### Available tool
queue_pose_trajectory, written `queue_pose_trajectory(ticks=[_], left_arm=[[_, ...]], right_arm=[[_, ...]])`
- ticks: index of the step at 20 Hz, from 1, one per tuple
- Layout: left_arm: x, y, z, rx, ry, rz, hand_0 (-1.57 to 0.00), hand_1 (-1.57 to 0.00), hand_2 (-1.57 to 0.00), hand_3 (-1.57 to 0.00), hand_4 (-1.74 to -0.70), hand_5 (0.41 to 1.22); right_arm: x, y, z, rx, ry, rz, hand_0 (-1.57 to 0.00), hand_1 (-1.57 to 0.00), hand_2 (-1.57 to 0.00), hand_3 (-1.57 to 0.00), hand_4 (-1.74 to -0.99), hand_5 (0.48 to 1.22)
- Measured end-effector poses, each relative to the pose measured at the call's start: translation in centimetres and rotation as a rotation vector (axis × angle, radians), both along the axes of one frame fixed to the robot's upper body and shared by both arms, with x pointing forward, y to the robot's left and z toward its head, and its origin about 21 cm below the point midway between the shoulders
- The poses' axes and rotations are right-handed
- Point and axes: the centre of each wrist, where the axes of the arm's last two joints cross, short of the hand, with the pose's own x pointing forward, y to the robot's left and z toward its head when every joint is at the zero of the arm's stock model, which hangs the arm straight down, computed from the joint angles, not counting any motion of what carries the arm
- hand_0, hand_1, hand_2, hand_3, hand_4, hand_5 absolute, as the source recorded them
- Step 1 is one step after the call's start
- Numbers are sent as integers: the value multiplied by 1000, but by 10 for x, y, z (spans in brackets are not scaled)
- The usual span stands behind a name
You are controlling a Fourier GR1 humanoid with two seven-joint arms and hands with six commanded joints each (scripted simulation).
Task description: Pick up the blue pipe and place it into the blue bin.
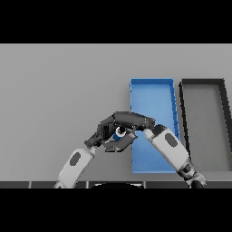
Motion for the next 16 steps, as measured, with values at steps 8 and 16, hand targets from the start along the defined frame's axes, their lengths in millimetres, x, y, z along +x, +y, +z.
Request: queue_pose_trajectory(ticks=[8, 16], left_arm=[[0, 0, 1, -61, -49, -15, -1571, -1571, -1545, -1396, -1725, 1221], [-3, -1, 0, -68, -66, -5, -1446, -1368, -1336, -1051, -1629, 1221]], right_arm=[[-8, 3, -6, 124, -1, 62, -1470, -1472, -1473, -1429, -1481, 1077], [-17, 6, -13, 187, 126, 44, -1554, -1554, -1555, -1547, -1496, 1197]])
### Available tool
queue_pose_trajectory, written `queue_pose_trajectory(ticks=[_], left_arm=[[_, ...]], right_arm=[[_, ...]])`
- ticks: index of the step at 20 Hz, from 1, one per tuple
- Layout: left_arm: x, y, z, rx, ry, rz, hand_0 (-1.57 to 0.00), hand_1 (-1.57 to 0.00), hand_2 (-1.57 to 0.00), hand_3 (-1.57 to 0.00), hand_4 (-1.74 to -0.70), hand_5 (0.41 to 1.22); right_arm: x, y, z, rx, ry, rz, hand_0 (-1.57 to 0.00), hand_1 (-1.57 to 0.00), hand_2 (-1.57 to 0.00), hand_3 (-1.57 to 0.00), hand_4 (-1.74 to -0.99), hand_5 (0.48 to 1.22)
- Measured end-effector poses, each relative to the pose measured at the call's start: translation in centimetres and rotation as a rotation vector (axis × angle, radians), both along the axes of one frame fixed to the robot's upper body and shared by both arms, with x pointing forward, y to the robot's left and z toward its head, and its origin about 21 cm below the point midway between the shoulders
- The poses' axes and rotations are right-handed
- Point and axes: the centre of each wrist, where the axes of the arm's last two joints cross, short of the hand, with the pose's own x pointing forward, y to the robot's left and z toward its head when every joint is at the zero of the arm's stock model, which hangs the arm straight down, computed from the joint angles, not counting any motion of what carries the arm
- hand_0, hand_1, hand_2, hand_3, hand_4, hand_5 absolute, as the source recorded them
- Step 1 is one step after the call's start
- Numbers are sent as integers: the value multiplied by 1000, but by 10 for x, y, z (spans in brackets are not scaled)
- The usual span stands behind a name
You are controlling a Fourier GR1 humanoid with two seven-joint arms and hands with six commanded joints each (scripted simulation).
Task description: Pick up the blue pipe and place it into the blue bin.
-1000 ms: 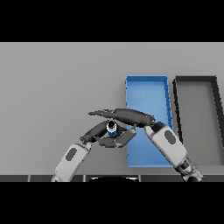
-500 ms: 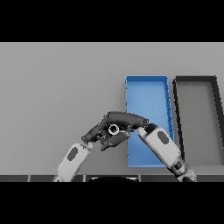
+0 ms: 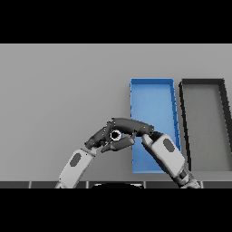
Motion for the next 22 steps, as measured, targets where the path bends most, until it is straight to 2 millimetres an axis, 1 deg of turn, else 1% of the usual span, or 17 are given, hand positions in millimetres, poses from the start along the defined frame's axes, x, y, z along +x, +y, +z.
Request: queue_pose_trajectory(ticks=[1, 2, 3, 4, 6, 7, 9, 10, 11, 13, 14, 17, 18, 20, 22], left_arm=[[1, 2, -1, 9, -16, 6, -1175, -1094, -1069, -841, -1512, 1221], [2, 6, -2, 41, -19, 9, -940, -875, -855, -672, -1406, 1221], [0, 9, 0, 72, -25, -6, -752, -700, -684, -538, -1319, 1221], [0, 9, -3, 90, -27, -20, -601, -560, -547, -430, -1250, 1221], [4, 12, 3, 120, -25, -47, -384, -358, -350, -275, -1134, 1063], [3, 9, 2, 138, -7, -56, -307, -286, -279, -220, -1092, 984], [4, 13, 0, 167, 25, -43, -196, -183, -178, -140, -1031, 848], [5, 8, -1, 198, 53, -33, -157, -146, -143, -112, -1011, 785], [7, 12, -2, 204, 67, -21, -125, -117, -114, -89, -991, 729], [4, 12, -5, 192, 56, -21, -80, -74, -73, -57, -975, 642], [5, 12, -2, 192, 78, -10, -64, -59, -58, -45, -974, 607], [2, 10, -5, 214, 114, 2, -32, -30, -29, -23, -967, 544], [5, 12, -7, 222, 125, 21, -25, -24, -23, -18, -970, 531], [5, 13, -8, 229, 127, 23, -16, -15, -14, -11, -969, 512], [3, 11, -9, 232, 129, 25, -10, -9, -9, -7, -971, 493]], right_arm=[[-1, 1, -1, 7, -10, -14, -1557, -1558, -1558, -1552, -1496, 1202], [-1, -2, -2, 12, -14, -26, -1560, -1560, -1560, -1556, -1497, 1206], [-2, 0, -2, 19, -15, -21, -1562, -1563, -1563, -1559, -1497, 1209], [0, 2, -1, -14, -12, -37, -1564, -1564, -1564, -1561, -1498, 1211], [0, 4, 3, -17, -24, -51, -1567, -1567, -1567, -1565, -1498, 1215], [0, 4, 1, -22, -26, -58, -1567, -1568, -1568, -1566, -1498, 1216], [-1, 4, 2, 15, -34, -47, -1569, -1569, -1569, -1568, -1499, 1218], [0, 2, 4, 27, -42, -50, -1569, -1569, -1569, -1568, -1499, 1218], [1, 2, 3, 32, -49, -61, -1570, -1570, -1570, -1569, -1499, 1219], [-1, 6, 3, 29, -54, -55, -1570, -1570, -1570, -1570, -1499, 1220], [0, 6, 2, 26, -47, -57, -1570, -1570, -1570, -1570, -1499, 1220], [-1, 5, 1, 70, -44, -49, -1571, -1571, -1571, -1570, -1497, 1220], [3, 3, 4, 70, -39, -66, -1571, -1571, -1571, -1571, -1497, 1221], [9, 3, 14, 121, -18, -61, -1571, -1571, -1571, -1571, -1495, 1221], [7, 1, 30, 147, 3, -30, -1571, -1571, -1571, -1571, -1494, 1221]])
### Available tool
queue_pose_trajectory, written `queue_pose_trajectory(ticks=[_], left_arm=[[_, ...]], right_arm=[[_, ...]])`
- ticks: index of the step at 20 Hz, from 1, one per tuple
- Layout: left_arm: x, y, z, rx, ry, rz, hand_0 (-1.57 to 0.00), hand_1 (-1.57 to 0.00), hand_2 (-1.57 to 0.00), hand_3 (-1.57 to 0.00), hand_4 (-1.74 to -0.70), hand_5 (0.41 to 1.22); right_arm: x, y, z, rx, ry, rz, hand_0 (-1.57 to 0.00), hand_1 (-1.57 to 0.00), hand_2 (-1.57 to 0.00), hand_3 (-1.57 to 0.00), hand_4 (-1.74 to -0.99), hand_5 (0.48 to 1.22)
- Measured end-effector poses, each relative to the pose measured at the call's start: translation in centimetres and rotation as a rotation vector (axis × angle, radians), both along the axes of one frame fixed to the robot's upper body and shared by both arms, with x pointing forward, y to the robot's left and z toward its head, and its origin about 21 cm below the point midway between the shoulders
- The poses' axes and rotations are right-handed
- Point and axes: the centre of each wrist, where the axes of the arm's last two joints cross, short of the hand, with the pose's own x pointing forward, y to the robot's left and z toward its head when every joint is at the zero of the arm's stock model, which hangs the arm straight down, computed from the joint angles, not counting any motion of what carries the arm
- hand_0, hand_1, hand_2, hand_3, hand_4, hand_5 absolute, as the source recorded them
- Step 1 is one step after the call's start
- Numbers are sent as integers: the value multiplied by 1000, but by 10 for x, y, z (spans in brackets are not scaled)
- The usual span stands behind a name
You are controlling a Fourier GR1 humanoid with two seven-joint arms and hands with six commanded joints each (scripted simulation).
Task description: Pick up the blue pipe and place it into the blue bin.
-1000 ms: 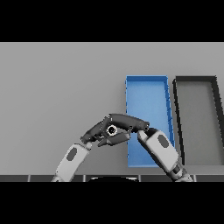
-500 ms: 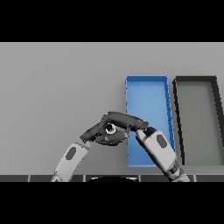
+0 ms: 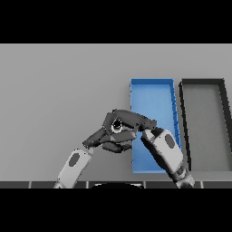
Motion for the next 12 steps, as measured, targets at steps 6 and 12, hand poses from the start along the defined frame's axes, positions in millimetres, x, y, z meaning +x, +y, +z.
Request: queue_pose_trajectory(ticks=[6, 12], left_arm=[[1, -3, 3, 11, -10, 5, -2, -2, -2, -1, -954, 474], [-3, 6, 3, -3, -32, -5, 0, 0, 0, 0, -951, 468]], right_arm=[[19, -10, 70, 86, 78, -36, -1571, -1571, -1571, -1571, -1497, 1221], [57, -36, 115, 192, 17, -260, -1571, -1571, -1571, -1571, -1498, 1221]])
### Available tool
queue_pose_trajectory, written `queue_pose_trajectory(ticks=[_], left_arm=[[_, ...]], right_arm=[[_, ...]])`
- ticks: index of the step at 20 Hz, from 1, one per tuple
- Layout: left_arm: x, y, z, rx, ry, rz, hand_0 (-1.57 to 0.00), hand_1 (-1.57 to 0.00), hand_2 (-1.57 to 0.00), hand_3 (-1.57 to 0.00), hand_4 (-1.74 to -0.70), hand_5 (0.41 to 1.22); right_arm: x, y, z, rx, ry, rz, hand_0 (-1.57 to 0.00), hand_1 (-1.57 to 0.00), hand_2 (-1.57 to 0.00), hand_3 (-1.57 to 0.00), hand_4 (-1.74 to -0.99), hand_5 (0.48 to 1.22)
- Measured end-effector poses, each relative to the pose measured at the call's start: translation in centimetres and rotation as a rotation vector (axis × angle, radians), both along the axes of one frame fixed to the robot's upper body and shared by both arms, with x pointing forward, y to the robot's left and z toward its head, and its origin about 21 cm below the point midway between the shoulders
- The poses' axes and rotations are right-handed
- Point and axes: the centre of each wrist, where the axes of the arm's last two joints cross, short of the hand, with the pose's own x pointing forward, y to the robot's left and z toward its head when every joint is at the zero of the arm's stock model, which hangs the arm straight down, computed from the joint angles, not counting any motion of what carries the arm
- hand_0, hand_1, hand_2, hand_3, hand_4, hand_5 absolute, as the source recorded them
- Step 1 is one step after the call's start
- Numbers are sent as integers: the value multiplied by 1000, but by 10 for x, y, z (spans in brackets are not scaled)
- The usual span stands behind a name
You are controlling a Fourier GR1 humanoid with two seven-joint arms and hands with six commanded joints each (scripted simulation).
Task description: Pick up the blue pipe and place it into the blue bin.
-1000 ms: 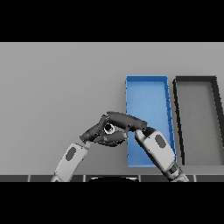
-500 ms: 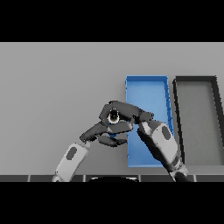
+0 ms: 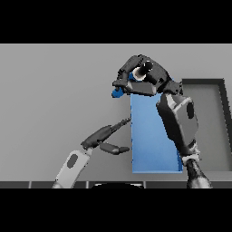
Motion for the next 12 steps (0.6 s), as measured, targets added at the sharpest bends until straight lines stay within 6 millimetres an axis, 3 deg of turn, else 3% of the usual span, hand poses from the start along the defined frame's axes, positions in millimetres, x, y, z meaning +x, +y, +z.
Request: queue_pose_trajectory(ticks=[4, 12], left_arm=[[2, 4, 4, 6, 18, 17, 1, 1, 1, 1, -950, 474], [3, 4, 5, 15, -5, 31, 1, 1, 1, 1, -935, 460]], right_arm=[[28, -32, -8, -36, 69, -201, -1571, -1571, -1571, -1571, -1499, 1221], [39, -77, -71, -211, 277, -457, -1571, -1571, -1571, -1571, -1500, 1221]])
